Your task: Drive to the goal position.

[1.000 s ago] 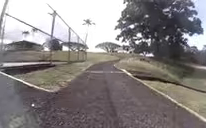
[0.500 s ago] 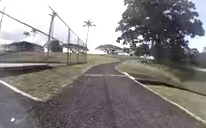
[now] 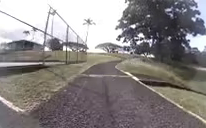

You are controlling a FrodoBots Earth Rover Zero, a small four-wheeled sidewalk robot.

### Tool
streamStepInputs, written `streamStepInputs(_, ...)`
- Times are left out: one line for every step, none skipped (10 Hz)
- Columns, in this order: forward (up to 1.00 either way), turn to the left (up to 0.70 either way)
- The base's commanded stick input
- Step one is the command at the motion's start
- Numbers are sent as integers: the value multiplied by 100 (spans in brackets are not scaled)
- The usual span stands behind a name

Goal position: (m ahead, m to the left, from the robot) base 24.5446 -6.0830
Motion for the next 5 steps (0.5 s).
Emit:
streamStepInputs(85,0)
streamStepInputs(85,0)
streamStepInputs(85,0)
streamStepInputs(85,0)
streamStepInputs(85,0)
